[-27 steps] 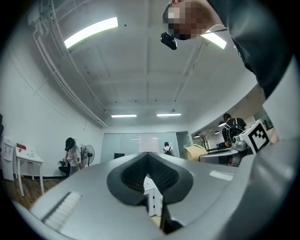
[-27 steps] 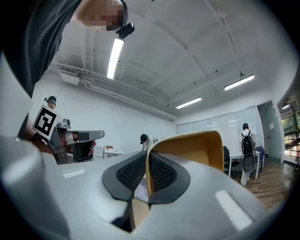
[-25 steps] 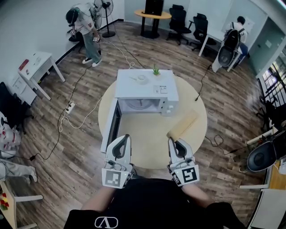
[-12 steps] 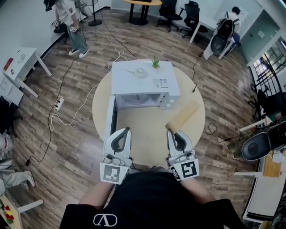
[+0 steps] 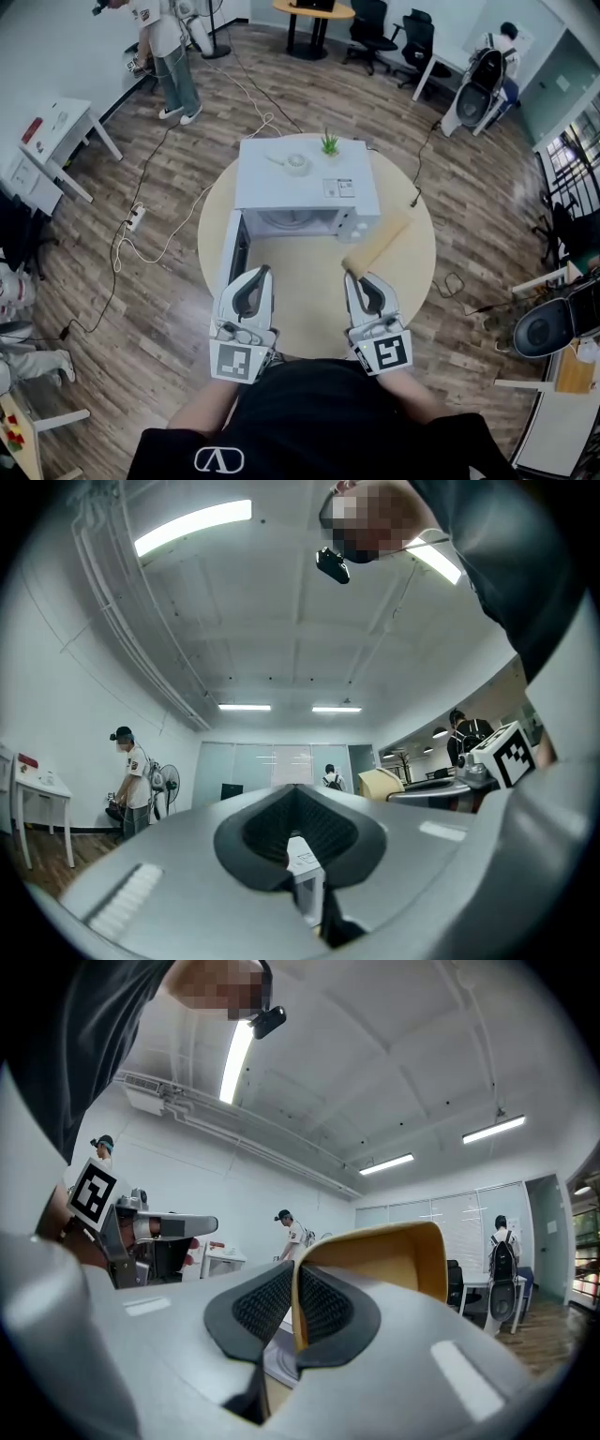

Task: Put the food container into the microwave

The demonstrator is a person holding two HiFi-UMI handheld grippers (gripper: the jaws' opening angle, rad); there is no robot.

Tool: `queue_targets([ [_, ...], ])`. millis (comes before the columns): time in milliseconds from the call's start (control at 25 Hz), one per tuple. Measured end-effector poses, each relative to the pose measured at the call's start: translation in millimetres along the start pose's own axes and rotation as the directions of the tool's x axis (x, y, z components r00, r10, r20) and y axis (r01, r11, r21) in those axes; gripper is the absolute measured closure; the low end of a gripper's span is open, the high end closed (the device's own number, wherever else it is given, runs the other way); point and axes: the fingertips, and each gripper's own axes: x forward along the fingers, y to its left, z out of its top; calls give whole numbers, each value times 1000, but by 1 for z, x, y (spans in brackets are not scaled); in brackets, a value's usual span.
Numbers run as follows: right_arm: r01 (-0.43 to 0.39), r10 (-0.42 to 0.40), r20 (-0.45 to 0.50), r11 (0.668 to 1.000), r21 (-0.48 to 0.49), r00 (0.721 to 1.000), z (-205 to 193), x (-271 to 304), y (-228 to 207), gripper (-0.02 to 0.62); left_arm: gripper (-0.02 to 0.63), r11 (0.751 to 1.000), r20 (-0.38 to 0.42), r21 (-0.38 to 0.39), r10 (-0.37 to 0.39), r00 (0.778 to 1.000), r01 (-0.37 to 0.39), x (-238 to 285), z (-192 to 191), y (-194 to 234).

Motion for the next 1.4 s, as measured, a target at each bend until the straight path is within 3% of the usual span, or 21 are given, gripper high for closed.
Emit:
queue_targets([
  [200, -30, 30, 12, 1000, 4, 999, -5, 14, -15, 572, 606, 999, -12, 39, 19, 1000, -19, 15, -3, -1],
  [320, -39, 39, -2, 999, -6, 999, -7, 18, -28, 572, 606, 999, -2, 21, 27, 1000, -27, 25, -3, -6],
  [520, -76, 75, -15, 997, -30, 997, -12, 37, -30, 572, 606, 998, -78, 4, 60, 995, -60, 21, -15, -2],
  [680, -146, 136, -106, 985, -92, 985, -27, 56, -31, 572, 606, 996, -80, 13, 86, 993, -85, 19, -15, 1],
  [800, -267, 239, -198, 955, -130, 951, -46, 74, -17, 572, 606, 994, -90, 12, 109, 990, -108, 14, -19, 6],
  [920, -445, 384, -302, 880, -166, 872, -75, 87, 15, 572, 606, 991, -103, 5, 131, 986, -131, 6, -27, 11],
  [1120, -703, 557, -493, 689, -176, 669, -138, 90, 67, 572, 606, 985, -126, -14, 166, 978, -170, -2, -38, 18],
  [1240, -785, 600, -588, 611, -101, 543, -176, 83, 89, 572, 606, 983, -147, -21, 178, 973, -183, -7, -46, 20],
  [1400, -835, 591, -694, 549, -26, 410, -225, 76, 102, 572, 606, 980, -165, -31, 191, 968, -199, -13, -58, 24],
])
